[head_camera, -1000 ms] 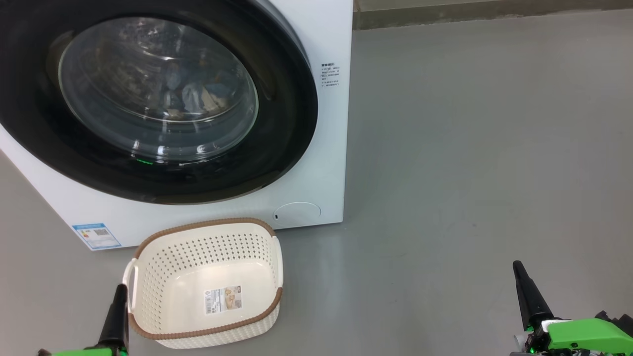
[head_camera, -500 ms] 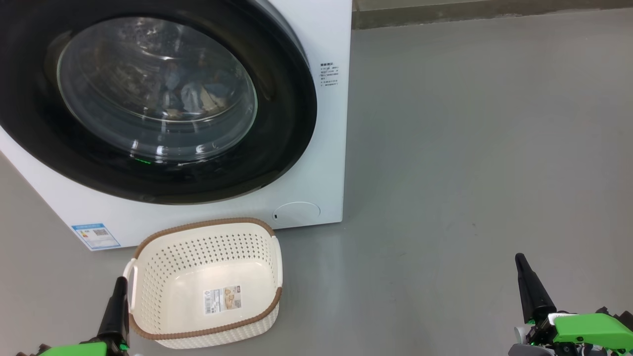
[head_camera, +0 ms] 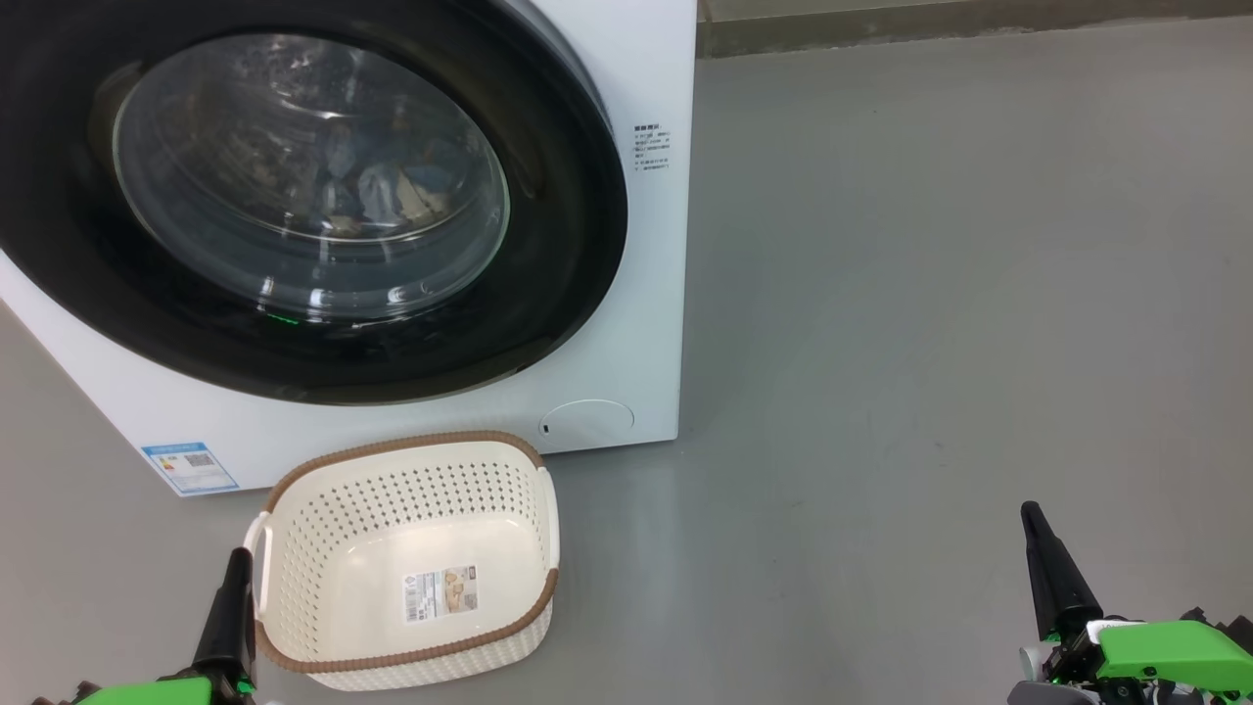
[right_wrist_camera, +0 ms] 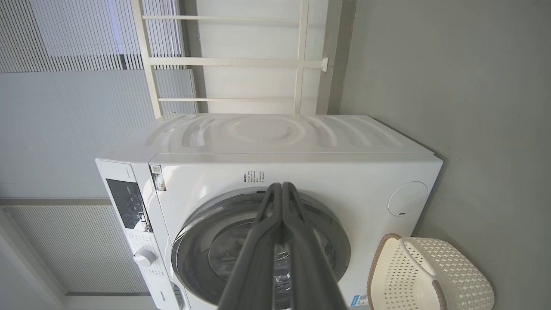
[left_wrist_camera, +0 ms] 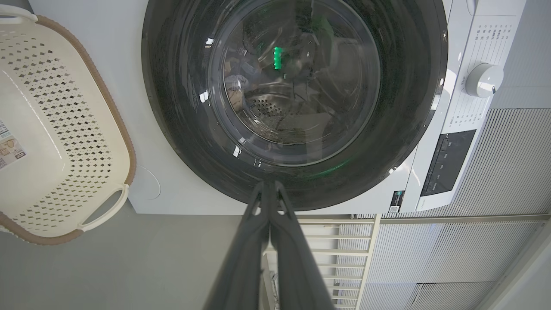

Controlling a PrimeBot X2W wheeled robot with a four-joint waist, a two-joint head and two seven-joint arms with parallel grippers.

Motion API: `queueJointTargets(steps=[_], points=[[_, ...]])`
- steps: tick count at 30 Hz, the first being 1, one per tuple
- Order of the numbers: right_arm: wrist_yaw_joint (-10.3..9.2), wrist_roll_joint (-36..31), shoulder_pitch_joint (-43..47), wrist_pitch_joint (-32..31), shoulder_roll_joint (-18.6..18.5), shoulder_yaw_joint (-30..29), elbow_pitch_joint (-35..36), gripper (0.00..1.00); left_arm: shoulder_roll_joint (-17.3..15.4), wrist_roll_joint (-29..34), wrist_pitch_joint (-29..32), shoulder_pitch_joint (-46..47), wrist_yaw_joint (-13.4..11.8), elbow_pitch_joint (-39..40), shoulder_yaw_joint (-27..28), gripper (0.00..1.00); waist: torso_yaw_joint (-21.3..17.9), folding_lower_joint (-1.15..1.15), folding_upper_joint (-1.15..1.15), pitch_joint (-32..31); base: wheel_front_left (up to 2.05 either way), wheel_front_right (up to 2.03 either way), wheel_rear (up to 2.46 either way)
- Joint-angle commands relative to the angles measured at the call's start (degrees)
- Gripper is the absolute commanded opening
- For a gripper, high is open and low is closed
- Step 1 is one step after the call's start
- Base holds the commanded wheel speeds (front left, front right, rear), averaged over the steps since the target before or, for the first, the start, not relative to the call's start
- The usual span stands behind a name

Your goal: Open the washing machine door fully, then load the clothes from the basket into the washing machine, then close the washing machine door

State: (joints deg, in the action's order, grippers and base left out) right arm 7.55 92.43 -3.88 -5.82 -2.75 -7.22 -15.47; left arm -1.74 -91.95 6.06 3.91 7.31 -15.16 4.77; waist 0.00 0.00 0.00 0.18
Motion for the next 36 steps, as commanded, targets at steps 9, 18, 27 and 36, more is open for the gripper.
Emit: queueJointTargets(steps=[9,18,27,36], points=[[-0.06,0.05,-2.26,-0.36,-0.44,1.09,1.47,0.00,-1.14,-0.21,0.44,2.28,0.18,1.12,1.76,0.00,0.00,0.00,0.00,0.00,0.00,0.00,0.00],[-0.06,0.00,-2.27,-0.40,-0.40,1.04,1.47,0.00,-1.14,-0.21,0.44,2.28,0.18,1.12,1.76,0.00,0.00,0.00,0.00,0.00,0.00,0.00,0.00],[-0.06,-0.04,-2.27,-0.45,-0.36,0.98,1.47,0.00,-1.14,-0.21,0.43,2.28,0.18,1.12,1.75,0.00,0.00,0.00,0.00,0.00,0.00,0.00,0.00],[-0.06,-0.07,-2.28,-0.48,-0.33,0.94,1.46,0.00,-1.14,-0.21,0.43,2.28,0.18,1.12,1.75,0.00,0.00,0.00,0.00,0.00,0.00,0.00,0.00]])
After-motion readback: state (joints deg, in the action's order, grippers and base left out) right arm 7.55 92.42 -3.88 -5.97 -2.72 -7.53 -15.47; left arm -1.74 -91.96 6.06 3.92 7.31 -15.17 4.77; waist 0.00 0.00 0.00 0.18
